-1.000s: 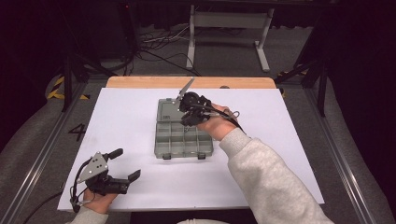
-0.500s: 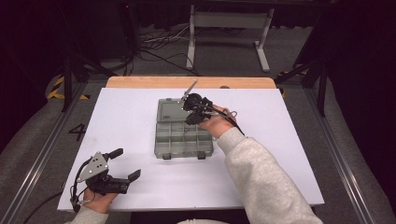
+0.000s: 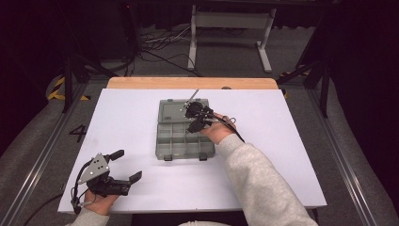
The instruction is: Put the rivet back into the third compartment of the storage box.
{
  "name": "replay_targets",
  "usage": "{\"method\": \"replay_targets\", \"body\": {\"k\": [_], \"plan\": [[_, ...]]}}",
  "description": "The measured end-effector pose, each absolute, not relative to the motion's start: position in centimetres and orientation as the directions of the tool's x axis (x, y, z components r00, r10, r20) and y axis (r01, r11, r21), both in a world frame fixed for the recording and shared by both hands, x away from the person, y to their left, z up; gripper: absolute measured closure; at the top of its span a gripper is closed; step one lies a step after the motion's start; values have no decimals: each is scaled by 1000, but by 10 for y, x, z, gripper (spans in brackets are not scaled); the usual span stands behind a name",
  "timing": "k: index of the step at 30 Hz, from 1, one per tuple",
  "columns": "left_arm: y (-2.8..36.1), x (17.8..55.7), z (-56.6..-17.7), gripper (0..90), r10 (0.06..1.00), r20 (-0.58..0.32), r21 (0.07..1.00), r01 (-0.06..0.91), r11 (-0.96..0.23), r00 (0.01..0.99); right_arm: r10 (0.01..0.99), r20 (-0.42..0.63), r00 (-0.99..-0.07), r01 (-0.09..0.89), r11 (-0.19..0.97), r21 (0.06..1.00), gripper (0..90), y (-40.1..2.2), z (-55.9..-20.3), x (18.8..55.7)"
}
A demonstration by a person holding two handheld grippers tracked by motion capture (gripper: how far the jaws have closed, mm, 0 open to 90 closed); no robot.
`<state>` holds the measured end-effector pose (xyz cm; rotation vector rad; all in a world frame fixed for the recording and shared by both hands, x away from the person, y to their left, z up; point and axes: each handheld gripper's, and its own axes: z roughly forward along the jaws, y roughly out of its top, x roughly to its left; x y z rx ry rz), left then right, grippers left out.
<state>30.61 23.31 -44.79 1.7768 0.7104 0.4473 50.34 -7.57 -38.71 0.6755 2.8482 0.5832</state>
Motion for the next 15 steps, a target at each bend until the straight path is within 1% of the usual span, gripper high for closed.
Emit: {"method": "replay_targets", "body": {"k": [1, 2, 3, 6, 10, 12, 15], "plan": [[233, 306, -448, 14, 662, -48, 948, 243, -206, 748, 467, -69, -881, 400, 816, 417, 532, -76, -385, 503], [233, 307, -447, 14, 660, -45, 948, 240, -208, 750, 471, -74, -879, 399, 812, 427, 485, -77, -383, 502], [233, 307, -447, 14, 659, -45, 948, 239, -208, 750, 477, -79, -875, 400, 806, 437, 410, -78, -379, 500], [233, 308, -448, 14, 658, -45, 948, 240, -210, 752, 479, -103, -871, 385, 800, 460, 269, -84, -369, 494], [232, 307, -447, 14, 656, -50, 950, 240, -202, 753, 497, -111, -861, 363, 752, 551, 142, -100, -352, 482], [232, 305, -446, 13, 653, -52, 950, 239, -200, 756, 501, -127, -856, 342, 734, 587, 102, -108, -346, 476], [231, 304, -445, 13, 652, -53, 951, 237, -199, 757, 511, -132, -849, 313, 690, 653, 66, -126, -338, 463]]}}
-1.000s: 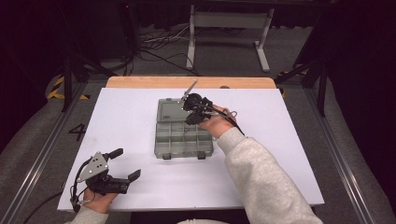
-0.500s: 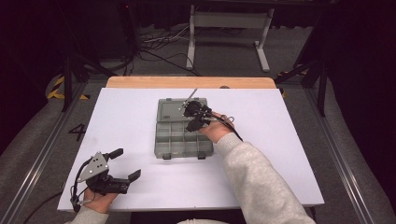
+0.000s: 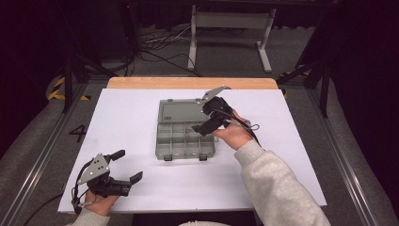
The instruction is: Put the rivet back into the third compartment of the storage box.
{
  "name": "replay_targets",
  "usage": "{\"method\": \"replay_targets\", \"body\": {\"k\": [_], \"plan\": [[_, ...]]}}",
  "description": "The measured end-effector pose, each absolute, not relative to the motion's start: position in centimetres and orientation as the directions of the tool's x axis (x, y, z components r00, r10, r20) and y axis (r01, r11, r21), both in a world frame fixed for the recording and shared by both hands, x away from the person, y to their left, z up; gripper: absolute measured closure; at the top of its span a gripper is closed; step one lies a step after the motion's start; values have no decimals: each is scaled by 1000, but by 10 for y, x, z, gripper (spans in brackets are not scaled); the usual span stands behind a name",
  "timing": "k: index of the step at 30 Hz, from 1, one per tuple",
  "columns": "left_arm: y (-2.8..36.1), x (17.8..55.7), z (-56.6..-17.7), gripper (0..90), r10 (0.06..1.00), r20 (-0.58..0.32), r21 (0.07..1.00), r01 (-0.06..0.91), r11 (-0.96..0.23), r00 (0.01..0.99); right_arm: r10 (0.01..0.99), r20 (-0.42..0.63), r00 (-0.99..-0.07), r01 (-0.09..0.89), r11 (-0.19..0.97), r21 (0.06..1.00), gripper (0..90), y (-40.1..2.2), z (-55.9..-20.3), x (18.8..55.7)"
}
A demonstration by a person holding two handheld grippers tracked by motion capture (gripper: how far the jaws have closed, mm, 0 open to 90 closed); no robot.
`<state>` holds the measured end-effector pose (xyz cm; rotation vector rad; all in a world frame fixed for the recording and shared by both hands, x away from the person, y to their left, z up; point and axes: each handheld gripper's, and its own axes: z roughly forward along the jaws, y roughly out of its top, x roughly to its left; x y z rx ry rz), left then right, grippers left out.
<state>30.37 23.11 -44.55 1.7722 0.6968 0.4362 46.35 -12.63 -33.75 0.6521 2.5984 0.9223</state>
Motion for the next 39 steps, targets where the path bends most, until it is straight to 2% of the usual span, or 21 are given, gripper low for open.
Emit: {"method": "replay_targets", "body": {"k": [6, 10, 14, 26, 34, 39], "plan": [[231, 302, -444, 12, 647, -43, 952, 228, -204, 761, 526, -134, -840, 268, 617, 740, 33, -158, -333, 444], [231, 301, -443, 11, 643, -47, 956, 221, -193, 764, 523, -156, -838, 197, 556, 808, 20, -185, -332, 424], [229, 300, -442, 10, 635, -51, 959, 215, -184, 771, 531, -165, -831, 162, 516, 841, 17, -208, -337, 408], [229, 296, -439, 7, 609, -43, 969, 182, -168, 792, 603, -160, -781, 114, 390, 914, 6, -277, -370, 359], [228, 295, -438, 6, 596, -43, 973, 168, -157, 802, 632, -125, -765, 96, 303, 948, 3, -300, -401, 339], [230, 293, -438, 5, 592, -46, 979, 156, -135, 804, 680, -125, -722, 65, 247, 967, 13, -308, -422, 329]]}}
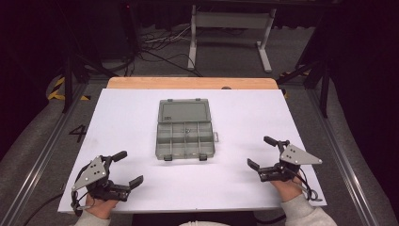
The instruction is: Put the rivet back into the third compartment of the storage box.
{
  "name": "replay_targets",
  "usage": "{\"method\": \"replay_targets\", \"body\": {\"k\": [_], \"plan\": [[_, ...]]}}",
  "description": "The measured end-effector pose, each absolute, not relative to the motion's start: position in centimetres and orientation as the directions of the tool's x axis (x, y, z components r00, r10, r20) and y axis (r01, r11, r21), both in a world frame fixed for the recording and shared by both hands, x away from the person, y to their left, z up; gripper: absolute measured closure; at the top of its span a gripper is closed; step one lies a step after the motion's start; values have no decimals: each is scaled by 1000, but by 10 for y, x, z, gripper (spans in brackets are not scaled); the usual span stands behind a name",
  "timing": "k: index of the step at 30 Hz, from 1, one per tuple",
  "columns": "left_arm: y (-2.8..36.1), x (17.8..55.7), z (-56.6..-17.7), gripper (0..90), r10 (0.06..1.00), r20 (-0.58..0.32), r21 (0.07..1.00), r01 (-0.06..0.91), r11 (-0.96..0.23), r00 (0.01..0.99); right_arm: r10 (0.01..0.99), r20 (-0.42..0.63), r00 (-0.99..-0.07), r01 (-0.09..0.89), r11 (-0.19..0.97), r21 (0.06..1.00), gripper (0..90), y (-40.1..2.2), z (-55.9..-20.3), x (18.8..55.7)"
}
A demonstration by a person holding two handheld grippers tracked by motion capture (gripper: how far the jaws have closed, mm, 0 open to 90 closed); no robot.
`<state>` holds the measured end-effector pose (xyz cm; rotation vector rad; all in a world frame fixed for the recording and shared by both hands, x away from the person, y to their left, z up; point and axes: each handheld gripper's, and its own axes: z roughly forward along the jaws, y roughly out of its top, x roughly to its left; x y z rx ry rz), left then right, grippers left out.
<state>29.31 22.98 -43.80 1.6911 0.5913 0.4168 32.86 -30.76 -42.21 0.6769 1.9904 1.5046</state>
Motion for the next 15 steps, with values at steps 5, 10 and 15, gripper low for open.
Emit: {"method": "replay_targets", "body": {"k": [5, 10, 15], "plan": [[230, 292, -440, 6, 587, -56, 985, 142, -101, 807, 690, -87, -719, 76, 203, 976, 4, -311, -434, 326], [230, 292, -442, 6, 595, -59, 988, 133, -80, 801, 679, -86, -729, 71, 200, 977, 4, -310, -435, 326], [228, 290, -442, 5, 593, -47, 989, 119, -83, 804, 672, -96, -734, 49, 194, 980, 4, -309, -434, 326]]}}
